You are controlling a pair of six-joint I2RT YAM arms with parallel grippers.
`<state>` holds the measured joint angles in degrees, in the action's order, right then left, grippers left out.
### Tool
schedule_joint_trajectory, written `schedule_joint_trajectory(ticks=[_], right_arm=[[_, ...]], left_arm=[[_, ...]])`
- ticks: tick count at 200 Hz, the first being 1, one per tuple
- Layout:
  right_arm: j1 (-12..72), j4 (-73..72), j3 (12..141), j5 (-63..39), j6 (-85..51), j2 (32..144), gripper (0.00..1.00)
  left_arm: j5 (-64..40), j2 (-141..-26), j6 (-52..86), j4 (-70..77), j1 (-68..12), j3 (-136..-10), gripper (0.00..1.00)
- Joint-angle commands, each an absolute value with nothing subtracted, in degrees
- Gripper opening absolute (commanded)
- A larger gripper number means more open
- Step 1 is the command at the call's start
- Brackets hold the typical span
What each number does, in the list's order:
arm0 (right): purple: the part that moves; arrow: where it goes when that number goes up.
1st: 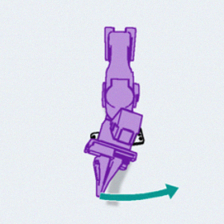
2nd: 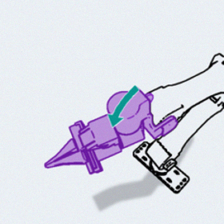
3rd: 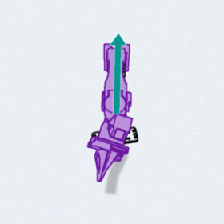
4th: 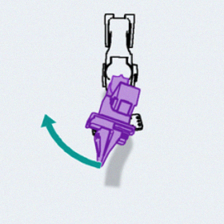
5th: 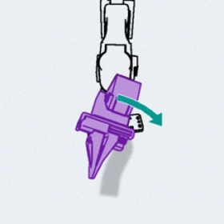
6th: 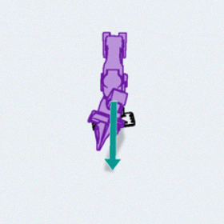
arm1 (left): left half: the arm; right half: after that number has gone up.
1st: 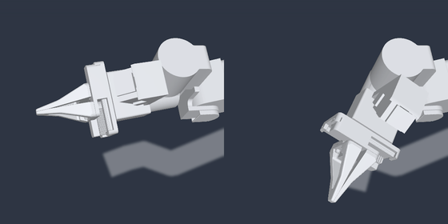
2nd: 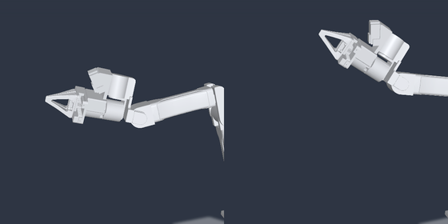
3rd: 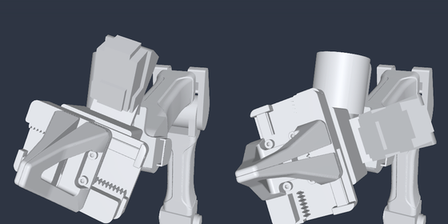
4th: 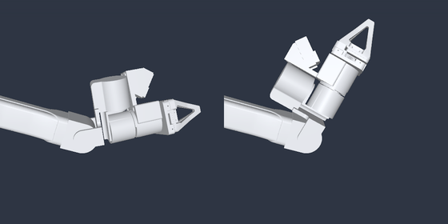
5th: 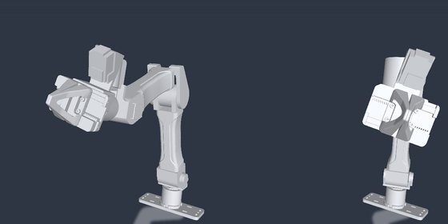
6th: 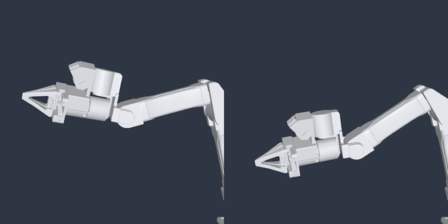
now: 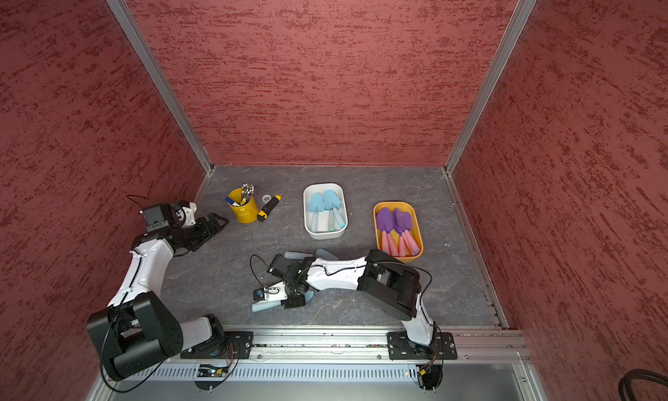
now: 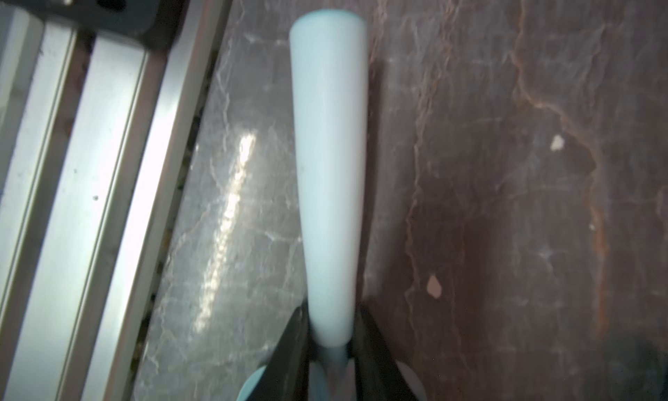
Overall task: Sort the small shovels by color and place them into the storage box
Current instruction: Move the shovel to the center of the board.
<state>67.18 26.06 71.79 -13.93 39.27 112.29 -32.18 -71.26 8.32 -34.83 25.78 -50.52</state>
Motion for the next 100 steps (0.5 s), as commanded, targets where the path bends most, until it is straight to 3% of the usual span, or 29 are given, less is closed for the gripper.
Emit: schedule_joint_trajectory(ticks=[1,56,100], right_arm=[[66.17,30.80,69.01,-11.41,46.96,110.16,0.24],[61.84,33.74,66.91,-6.09,51.61,107.87,0.26],[61.60,32.82,67.33,-9.53,44.76,103.10,0.47]], left_arm=[[-33.46,-71.63,8.44,-33.59,26.29,-49.86,0.97],[-34.95,-71.64,8.32,-33.44,25.74,-49.75,0.97],[-35.50,-70.11,6.46,-33.15,20.66,-50.03,0.97]])
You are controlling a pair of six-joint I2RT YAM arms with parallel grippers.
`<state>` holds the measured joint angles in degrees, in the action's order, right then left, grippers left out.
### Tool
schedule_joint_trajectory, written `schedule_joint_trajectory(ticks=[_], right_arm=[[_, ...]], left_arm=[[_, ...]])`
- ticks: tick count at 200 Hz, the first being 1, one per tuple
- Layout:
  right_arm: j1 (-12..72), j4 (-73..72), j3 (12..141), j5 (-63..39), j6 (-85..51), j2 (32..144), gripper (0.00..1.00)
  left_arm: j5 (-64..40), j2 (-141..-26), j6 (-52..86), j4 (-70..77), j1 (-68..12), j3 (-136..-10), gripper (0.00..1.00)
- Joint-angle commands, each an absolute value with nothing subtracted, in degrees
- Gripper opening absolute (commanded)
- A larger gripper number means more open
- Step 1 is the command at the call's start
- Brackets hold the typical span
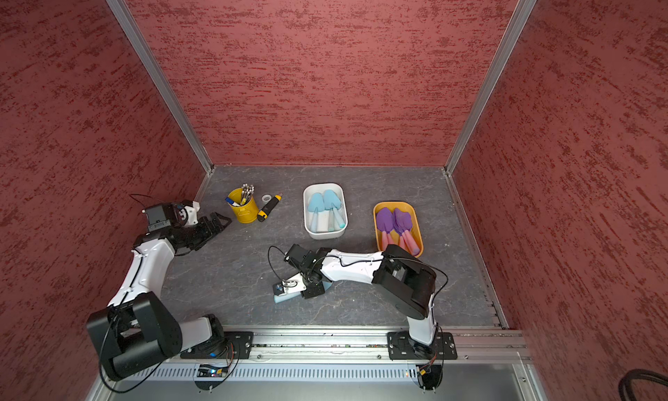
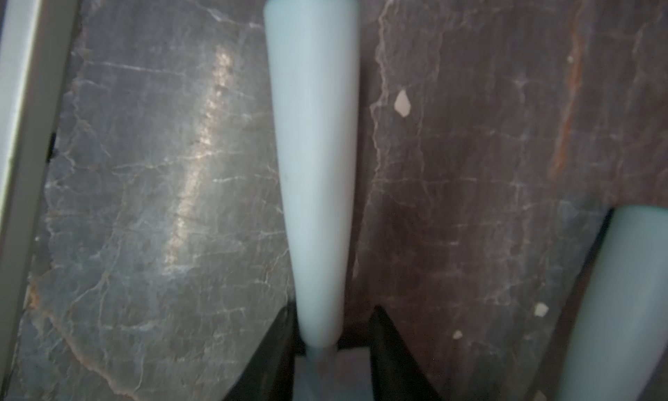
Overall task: Sort the small shovels by color and place them into the storage box
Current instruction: Move the shovel to the center of the board, then pick up the shovel from the center of the board.
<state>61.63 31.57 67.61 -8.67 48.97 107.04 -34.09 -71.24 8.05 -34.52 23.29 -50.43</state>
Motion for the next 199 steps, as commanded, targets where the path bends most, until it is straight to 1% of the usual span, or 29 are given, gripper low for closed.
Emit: schedule_joint_trajectory(ticks=[1,20,37,52,76,86,99,117,135,141,151,171,186,199], right_arm=[[61.61,32.71,67.32,-9.64,44.44,102.92,0.48],[61.61,30.82,67.45,-10.76,37.10,98.90,0.51],[61.70,29.36,67.94,-11.29,24.47,95.31,0.53],[61.80,27.95,68.07,-11.03,9.12,92.98,0.53],[62.48,29.45,69.06,-5.74,-17.27,91.11,0.54],[62.98,31.84,69.76,-2.34,-28.73,90.71,0.54],[63.18,36.44,71.09,-0.66,-41.36,90.75,0.55],[63.11,39.74,71.17,-1.35,-54.84,90.81,0.54],[63.12,37.90,68.63,-4.67,-67.46,90.99,0.54],[63.10,36.79,67.70,-5.75,-70.73,91.22,0.53],[63.09,35.52,67.29,-7.02,-72.18,92.12,0.49],[62.16,41.46,69.68,-7.54,-76.15,94.78,0.50],[61.29,40.76,69.28,-9.89,-80.63,96.07,0.51],[60.99,39.18,69.21,-11.95,-84.88,97.16,0.49]], left_arm=[[-35.50,-70.08,6.44,-33.14,20.53,-50.02,0.97],[-35.14,-69.88,6.25,-33.05,17.95,-49.78,0.97],[-34.34,-70.05,6.36,-32.79,15.60,-49.41,0.97],[-33.85,-70.48,6.49,-32.40,13.94,-49.26,0.97],[-33.17,-71.10,7.10,-32.00,12.75,-49.22,0.97],[-33.14,-71.25,7.45,-31.92,12.53,-49.08,0.97],[-33.22,-71.50,7.49,-31.97,12.23,-48.96,0.97],[-33.40,-71.75,7.81,-31.91,11.82,-48.96,0.97],[-33.79,-71.59,7.90,-32.04,11.62,-48.94,0.97],[-34.00,-71.53,7.99,-32.17,11.53,-48.95,0.97],[-34.27,-71.37,8.13,-32.21,11.36,-48.89,0.97],[-34.69,-71.19,8.39,-32.27,11.17,-48.87,0.97],[-34.95,-71.18,8.99,-32.00,10.92,-48.87,0.97],[-35.06,-70.96,9.51,-31.91,10.81,-49.00,0.97]])
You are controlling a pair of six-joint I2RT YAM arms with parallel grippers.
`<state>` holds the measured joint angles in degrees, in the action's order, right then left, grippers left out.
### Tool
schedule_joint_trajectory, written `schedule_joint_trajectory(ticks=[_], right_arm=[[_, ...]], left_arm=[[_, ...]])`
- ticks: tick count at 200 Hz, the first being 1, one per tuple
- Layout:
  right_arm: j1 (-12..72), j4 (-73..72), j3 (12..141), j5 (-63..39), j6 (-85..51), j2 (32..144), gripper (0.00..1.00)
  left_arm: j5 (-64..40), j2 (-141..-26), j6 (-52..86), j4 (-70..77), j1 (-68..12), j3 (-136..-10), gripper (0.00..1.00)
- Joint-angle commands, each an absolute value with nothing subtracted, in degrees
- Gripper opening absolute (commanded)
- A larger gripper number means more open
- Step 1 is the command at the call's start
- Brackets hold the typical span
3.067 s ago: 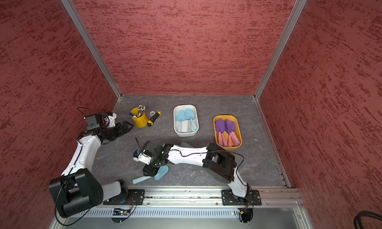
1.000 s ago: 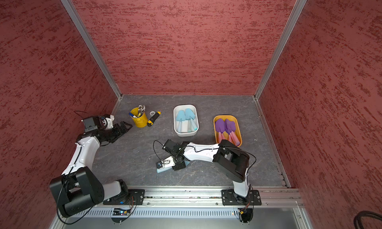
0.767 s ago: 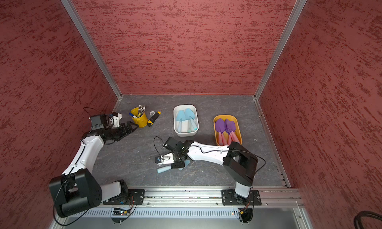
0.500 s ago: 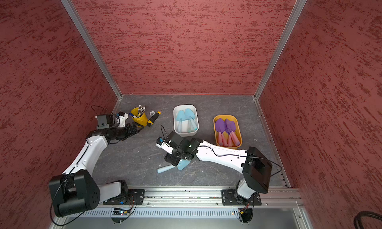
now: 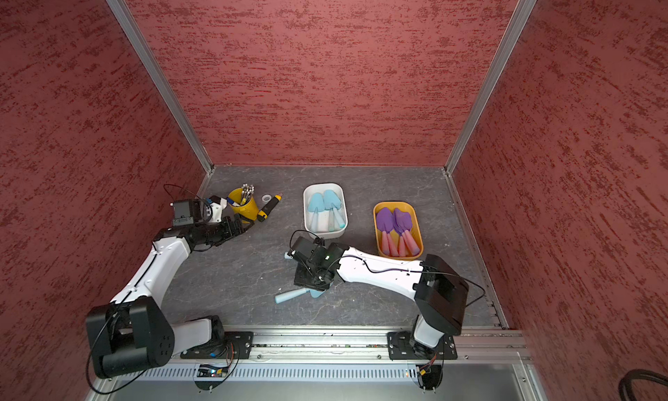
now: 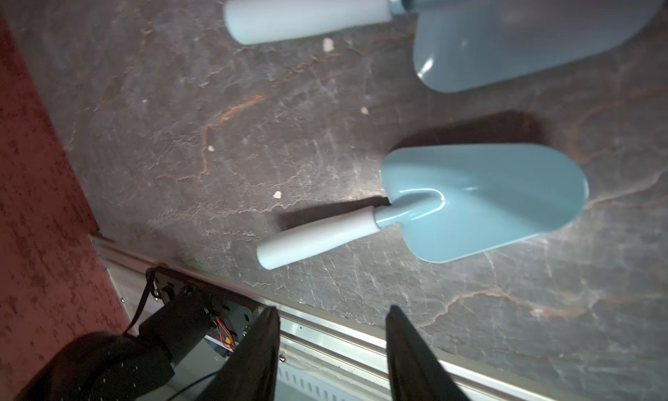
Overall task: Sort the small shovels by color and place them into the storage box
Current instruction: Pick up the shovel from the center of the board.
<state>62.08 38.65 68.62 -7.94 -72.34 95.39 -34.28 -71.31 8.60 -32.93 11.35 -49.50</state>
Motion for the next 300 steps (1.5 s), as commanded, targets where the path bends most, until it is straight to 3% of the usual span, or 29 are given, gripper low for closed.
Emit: schedule_joint_trajectory(ticks=[1,38,83,242,300], right_arm=[[60.99,39.02,69.19,-12.17,-85.33,97.27,0.49],[62.36,32.25,66.54,-13.07,-104.42,97.25,0.49],[65.62,40.75,71.38,-9.95,-116.21,99.04,0.48],[66.27,40.29,76.69,-7.33,-125.56,110.18,0.50],[65.15,37.00,76.11,-7.51,-125.47,112.42,0.44]], left_arm=[[-35.07,-70.94,9.55,-31.95,10.81,-49.02,0.97],[-35.50,-68.43,10.55,-31.73,10.62,-48.63,0.97],[-36.06,-65.68,10.90,-31.73,10.61,-48.17,0.97],[-37.18,-65.21,10.68,-31.63,10.80,-47.49,0.97],[-37.35,-65.79,10.63,-31.85,10.78,-47.34,0.97]])
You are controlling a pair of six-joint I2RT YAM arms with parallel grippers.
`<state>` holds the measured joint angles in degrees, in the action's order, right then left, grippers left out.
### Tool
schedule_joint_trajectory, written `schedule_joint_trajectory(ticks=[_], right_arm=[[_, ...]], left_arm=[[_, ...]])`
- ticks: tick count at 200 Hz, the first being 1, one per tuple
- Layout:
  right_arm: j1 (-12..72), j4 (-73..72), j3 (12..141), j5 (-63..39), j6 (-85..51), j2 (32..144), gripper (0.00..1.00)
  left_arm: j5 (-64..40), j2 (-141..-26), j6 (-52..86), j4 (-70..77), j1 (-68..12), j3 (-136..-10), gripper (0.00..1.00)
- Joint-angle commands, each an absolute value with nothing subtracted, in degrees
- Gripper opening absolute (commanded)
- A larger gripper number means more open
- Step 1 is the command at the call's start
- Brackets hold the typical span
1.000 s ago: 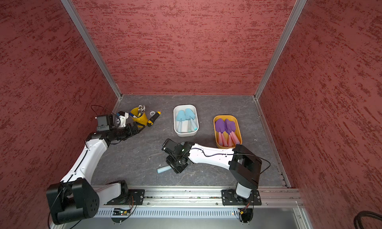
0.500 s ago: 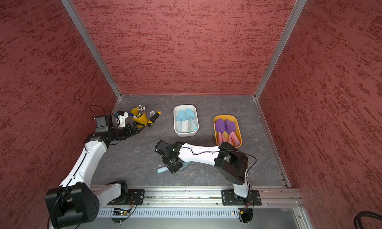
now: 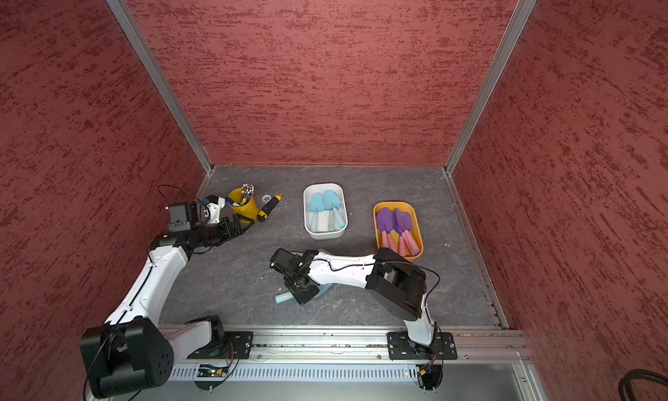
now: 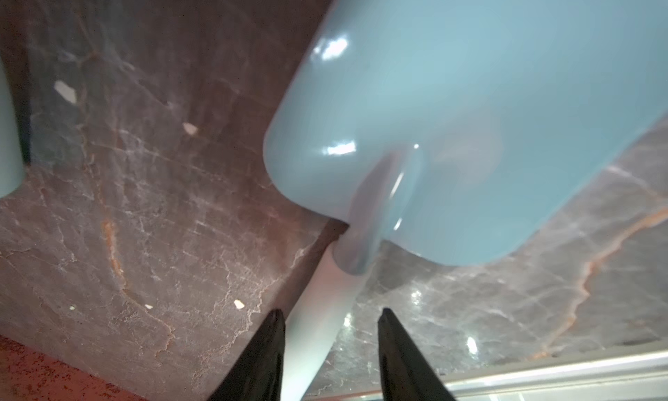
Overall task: Sort the small shovels by color and place them into the storage box
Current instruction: Pick up the shovel from the center of the board.
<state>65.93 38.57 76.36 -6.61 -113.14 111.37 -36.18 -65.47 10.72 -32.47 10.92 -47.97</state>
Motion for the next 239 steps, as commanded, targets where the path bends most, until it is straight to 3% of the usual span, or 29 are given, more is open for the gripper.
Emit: schedule_joint_trajectory(ticks=[1,104,195,239], right_arm=[[65.10,37.00,76.07,-7.49,-125.36,112.46,0.44],[64.14,36.52,69.79,-6.84,-124.27,110.96,0.38],[64.18,37.18,68.21,-6.35,-124.01,109.61,0.00],[64.82,38.51,66.40,-5.06,-121.83,104.77,0.00]], left_arm=[[-37.35,-65.77,10.63,-31.83,10.75,-47.31,0.97],[-37.27,-66.75,10.90,-31.52,11.03,-47.16,0.96],[-37.18,-66.87,10.81,-31.47,11.10,-46.97,0.96],[-37.98,-67.07,11.22,-31.04,10.60,-47.09,0.96]])
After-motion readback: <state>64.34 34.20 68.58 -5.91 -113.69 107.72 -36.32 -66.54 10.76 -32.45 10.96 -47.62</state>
